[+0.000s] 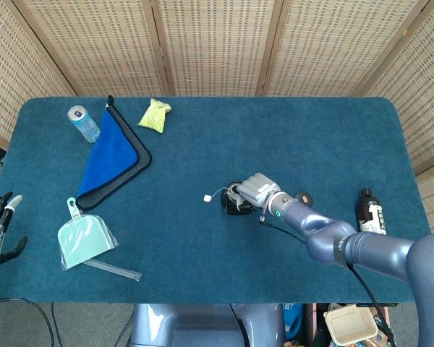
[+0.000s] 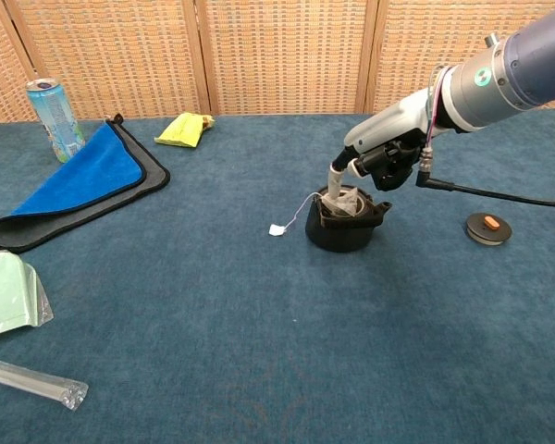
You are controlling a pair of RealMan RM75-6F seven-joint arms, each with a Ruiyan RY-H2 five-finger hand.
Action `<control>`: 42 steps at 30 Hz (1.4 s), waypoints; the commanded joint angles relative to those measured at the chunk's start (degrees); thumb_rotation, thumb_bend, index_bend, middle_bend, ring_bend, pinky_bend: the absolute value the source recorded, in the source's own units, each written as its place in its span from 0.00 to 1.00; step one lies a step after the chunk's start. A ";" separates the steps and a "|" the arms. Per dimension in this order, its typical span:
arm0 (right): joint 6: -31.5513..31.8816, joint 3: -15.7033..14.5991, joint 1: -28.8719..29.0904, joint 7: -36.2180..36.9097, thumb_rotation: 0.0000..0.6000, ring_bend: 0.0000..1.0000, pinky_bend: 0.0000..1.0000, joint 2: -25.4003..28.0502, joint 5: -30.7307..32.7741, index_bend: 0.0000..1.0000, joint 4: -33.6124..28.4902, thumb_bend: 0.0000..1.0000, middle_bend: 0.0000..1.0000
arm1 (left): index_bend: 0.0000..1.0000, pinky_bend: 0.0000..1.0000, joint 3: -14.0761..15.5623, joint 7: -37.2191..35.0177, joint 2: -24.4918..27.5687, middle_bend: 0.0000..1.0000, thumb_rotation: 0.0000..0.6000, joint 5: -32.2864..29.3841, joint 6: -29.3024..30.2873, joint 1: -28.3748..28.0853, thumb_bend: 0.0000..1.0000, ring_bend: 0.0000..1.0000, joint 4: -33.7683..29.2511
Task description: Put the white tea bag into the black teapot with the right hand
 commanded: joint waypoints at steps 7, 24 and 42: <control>-0.02 -2.40 1.26 -0.42 0.00 1.00 1.00 -1.63 1.20 0.22 2.15 1.00 1.00 | 0.02 0.00 0.03 -0.03 -0.05 0.00 1.00 -0.10 -0.07 0.02 0.39 0.00 0.16; 1.84 -4.48 2.85 -0.18 0.00 1.00 1.00 -3.99 2.43 0.22 3.65 1.00 1.00 | 0.02 0.00 0.11 0.33 -0.11 0.00 1.00 -0.11 -0.31 -0.12 0.38 0.00 -0.19; 9.81 -4.35 1.61 -1.42 0.00 1.00 1.00 2.54 1.99 0.22 -6.02 1.00 1.00 | 0.02 0.00 0.00 -0.28 0.06 0.00 1.00 0.24 0.54 0.11 0.38 0.00 -0.01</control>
